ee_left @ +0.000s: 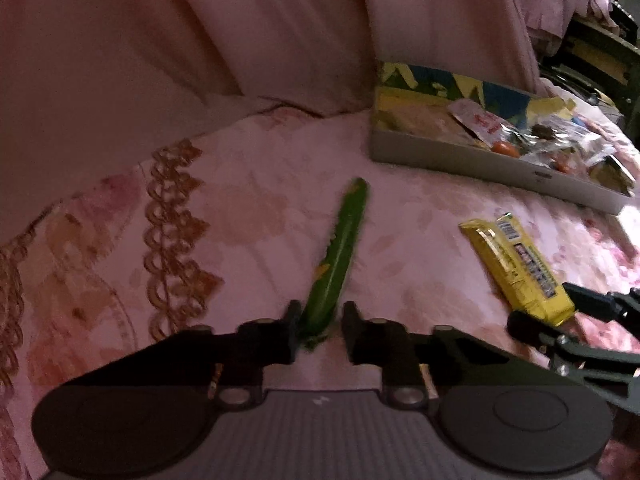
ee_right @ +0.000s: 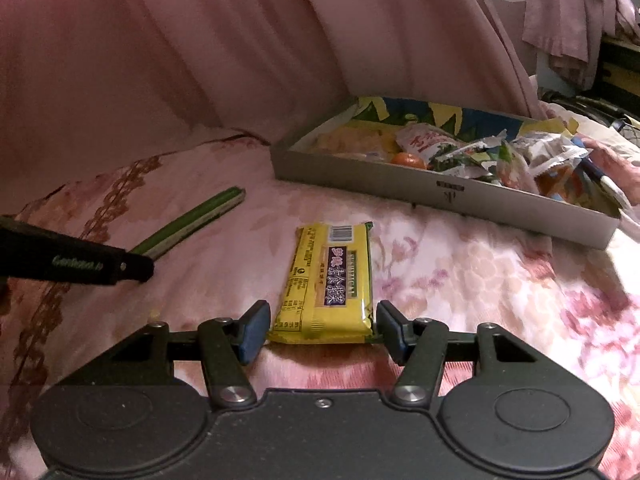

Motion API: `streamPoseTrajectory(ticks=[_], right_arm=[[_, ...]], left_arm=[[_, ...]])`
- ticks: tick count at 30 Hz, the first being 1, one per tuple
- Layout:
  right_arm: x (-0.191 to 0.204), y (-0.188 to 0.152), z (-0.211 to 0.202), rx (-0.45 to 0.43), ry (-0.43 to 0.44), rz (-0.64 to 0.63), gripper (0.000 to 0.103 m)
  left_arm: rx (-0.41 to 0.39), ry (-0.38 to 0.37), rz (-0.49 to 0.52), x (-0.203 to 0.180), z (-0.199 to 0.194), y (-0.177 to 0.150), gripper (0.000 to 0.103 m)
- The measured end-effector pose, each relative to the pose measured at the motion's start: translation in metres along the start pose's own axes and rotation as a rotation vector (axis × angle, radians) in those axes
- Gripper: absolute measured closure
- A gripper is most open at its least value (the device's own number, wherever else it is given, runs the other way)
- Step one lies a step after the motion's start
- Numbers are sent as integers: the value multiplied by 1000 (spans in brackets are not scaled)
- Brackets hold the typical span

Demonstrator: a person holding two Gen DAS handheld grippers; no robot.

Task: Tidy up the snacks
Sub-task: 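Close the left tool on the green stick snack while the right tool grips the yellow bar, then lift and carry the green stick and yellow bar over the tray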

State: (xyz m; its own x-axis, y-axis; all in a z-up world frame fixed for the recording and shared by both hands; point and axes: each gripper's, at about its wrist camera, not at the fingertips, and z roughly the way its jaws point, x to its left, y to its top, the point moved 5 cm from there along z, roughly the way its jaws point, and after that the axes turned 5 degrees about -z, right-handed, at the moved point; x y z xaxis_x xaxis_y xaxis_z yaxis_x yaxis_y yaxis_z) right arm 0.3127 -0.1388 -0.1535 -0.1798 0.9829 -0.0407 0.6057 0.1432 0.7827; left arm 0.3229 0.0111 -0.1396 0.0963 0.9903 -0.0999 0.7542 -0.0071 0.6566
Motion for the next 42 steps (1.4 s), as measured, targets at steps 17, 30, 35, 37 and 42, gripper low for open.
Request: streamPoseTrajectory(ticks=[17, 30, 35, 37, 42], right_arm=[[-9, -28, -34, 40, 0, 28, 41], [-11, -19, -9, -2, 6, 64, 20], [-8, -19, -11, -2, -1, 67, 34], [-9, -20, -11, 0, -20, 61, 41], [-13, -20, -13, 6, -36, 70, 53]], left_arm=[[-47, 39, 1, -12, -8, -9, 61], [-77, -3, 17, -17, 20, 10, 46], [-66, -18, -2, -17, 21, 10, 73], [-62, -12, -7, -19, 19, 8, 81], [-36, 3, -44, -27, 12, -1, 83]])
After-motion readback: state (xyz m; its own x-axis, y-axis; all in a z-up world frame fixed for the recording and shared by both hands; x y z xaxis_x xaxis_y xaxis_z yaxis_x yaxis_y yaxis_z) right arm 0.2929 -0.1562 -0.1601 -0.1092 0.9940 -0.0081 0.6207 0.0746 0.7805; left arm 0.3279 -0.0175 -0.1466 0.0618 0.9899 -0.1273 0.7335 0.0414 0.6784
